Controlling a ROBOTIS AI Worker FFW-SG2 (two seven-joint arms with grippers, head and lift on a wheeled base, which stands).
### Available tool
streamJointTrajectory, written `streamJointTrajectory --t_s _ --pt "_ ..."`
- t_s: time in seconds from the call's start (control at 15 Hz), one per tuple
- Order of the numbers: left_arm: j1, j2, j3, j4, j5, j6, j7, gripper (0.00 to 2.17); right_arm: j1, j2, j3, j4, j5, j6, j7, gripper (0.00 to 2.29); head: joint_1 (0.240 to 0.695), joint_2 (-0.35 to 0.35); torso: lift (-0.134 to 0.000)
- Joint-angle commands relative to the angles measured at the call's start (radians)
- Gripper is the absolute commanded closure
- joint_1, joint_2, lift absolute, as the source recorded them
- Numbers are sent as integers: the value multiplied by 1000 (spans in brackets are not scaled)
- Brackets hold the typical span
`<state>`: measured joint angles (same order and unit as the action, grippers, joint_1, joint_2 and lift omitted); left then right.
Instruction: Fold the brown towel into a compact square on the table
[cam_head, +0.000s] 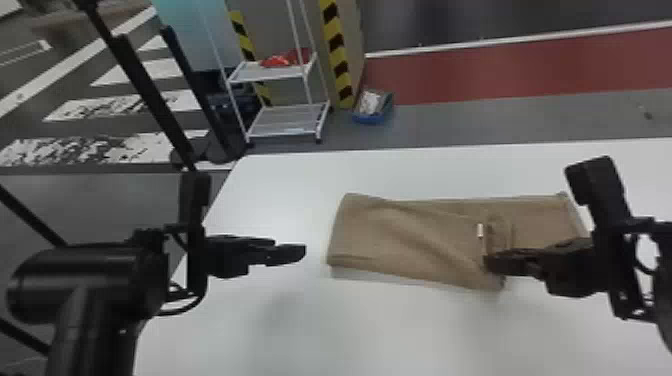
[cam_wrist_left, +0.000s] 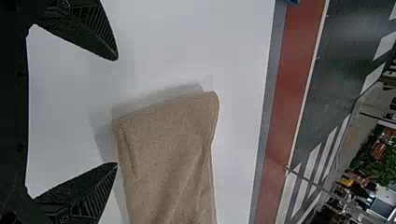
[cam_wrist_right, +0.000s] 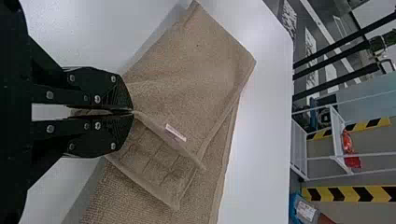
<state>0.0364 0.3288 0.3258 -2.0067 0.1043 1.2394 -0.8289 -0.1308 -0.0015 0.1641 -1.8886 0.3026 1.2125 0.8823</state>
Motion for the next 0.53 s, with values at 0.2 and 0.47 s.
streamJointTrajectory --t_s 0.2,0.47 --pt "14 -1 -4 6 0 -16 -3 80 -24 2 -29 31 29 -38 -20 1055 695 282 -123" --pt "16 1 1 19 0 -34 -1 80 -26 2 -29 57 64 -29 -37 1035 695 267 -123"
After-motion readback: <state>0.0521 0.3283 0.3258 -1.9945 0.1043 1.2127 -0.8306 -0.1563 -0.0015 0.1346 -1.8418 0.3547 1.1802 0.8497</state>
